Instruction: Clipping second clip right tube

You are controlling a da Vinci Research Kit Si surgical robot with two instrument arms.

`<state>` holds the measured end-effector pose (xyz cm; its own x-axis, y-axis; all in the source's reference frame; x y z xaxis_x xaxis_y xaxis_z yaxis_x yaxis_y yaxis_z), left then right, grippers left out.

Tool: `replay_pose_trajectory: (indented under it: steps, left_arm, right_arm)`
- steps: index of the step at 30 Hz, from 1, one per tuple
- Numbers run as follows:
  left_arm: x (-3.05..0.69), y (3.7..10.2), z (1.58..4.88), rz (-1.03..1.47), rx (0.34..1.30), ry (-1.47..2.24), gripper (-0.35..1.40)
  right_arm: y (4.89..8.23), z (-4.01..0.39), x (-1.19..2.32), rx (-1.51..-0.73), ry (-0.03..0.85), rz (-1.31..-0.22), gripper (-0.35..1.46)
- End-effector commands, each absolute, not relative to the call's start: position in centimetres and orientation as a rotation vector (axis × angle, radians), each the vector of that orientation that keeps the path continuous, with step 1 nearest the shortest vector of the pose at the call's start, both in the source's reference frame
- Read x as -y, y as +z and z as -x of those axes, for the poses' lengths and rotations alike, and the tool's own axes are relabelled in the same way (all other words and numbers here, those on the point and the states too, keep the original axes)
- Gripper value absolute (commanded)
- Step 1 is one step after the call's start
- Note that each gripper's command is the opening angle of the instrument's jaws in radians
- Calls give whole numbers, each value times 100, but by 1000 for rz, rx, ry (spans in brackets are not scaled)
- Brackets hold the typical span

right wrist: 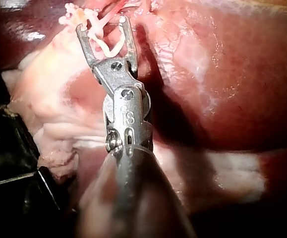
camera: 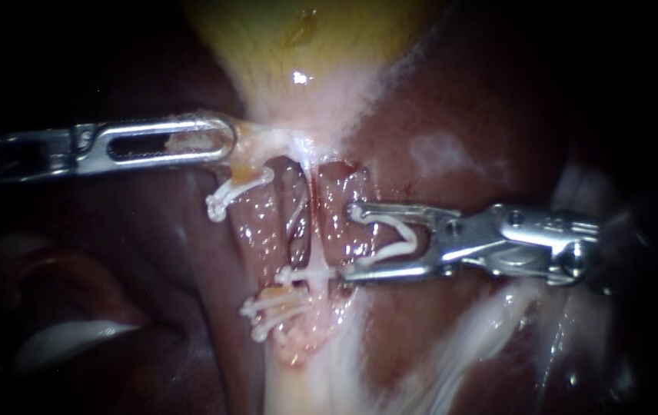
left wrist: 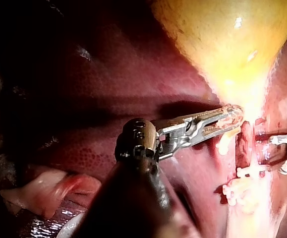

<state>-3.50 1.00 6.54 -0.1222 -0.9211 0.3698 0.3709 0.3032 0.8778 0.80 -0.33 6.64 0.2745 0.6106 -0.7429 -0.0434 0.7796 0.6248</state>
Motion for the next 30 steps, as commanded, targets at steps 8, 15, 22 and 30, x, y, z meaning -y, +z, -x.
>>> replay_pose_trajectory:
  steps: [8, 15, 22, 30]
  left_arm:
    - [-99, 654, 352, -603, 1223, -1220, -35]
    - [-98, 655, 353, -604, 1224, -1219, -35]
    - [-97, 655, 354, -604, 1224, -1219, -35]
    - [-97, 655, 354, -604, 1224, -1219, -35]
  right_arm:
    - [677, -100, 35, -1218, 509, -585, 50]
    - [687, -116, 41, -1215, 531, -608, 50]
    - [695, -127, 50, -1220, 528, -648, 50]
    - [701, -127, 51, -1218, 534, -654, 49]
